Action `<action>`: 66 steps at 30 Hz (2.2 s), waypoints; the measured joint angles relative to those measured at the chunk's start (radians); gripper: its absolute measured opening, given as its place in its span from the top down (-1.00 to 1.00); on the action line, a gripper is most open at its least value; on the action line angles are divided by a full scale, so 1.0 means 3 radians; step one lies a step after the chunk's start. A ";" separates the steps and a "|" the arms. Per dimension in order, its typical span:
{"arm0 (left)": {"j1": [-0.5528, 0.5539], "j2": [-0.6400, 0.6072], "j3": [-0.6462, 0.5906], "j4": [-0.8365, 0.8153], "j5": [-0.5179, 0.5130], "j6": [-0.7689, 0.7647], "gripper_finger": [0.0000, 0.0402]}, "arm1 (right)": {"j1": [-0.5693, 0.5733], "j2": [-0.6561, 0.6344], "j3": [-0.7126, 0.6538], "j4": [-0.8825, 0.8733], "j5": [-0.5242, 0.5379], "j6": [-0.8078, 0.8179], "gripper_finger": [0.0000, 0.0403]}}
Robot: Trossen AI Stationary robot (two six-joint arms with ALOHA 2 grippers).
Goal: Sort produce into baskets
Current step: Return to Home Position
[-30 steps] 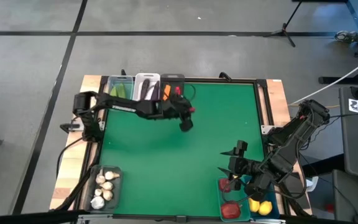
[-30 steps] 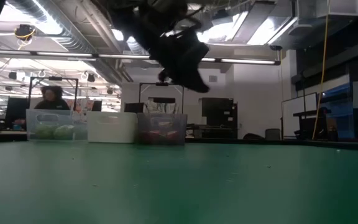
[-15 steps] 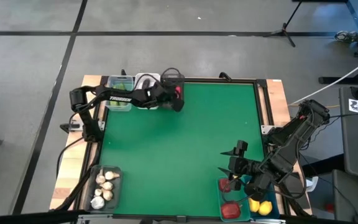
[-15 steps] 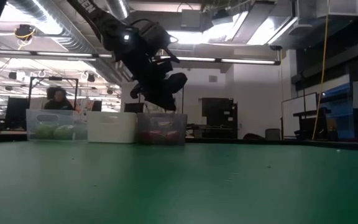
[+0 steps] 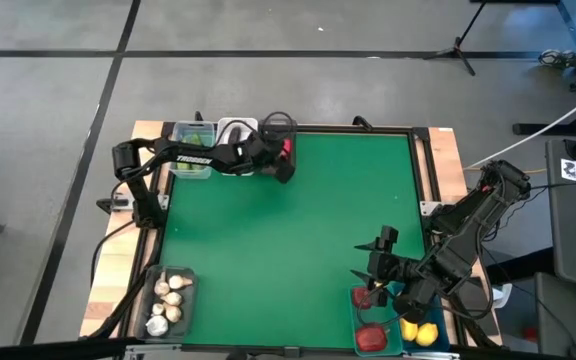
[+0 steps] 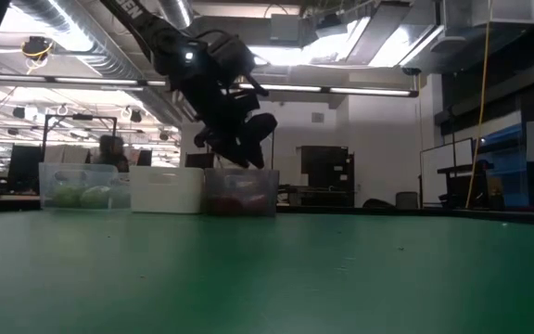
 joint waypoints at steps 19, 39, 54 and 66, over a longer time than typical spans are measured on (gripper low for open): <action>-0.0674 -0.1314 0.0002 -0.0463 0.0531 0.0174 -0.23 | 0.0000 0.0000 0.0000 -0.0070 -0.0067 -0.0554 -0.34; -0.2584 -0.2920 0.0006 -0.0524 0.0506 0.1102 -0.23 | -0.0631 -0.1396 0.0005 0.1784 -0.1628 -0.2544 -0.34; -0.3356 -0.3322 -0.0308 -0.0491 0.0158 0.0993 -0.23 | -0.1094 -0.2669 -0.1374 0.2594 -0.1863 -0.2375 -0.34; -0.3470 -0.4112 -0.1453 0.0142 -0.0140 0.0721 -0.23 | -0.1092 -0.3459 -0.2217 0.2977 -0.1716 -0.2209 -0.34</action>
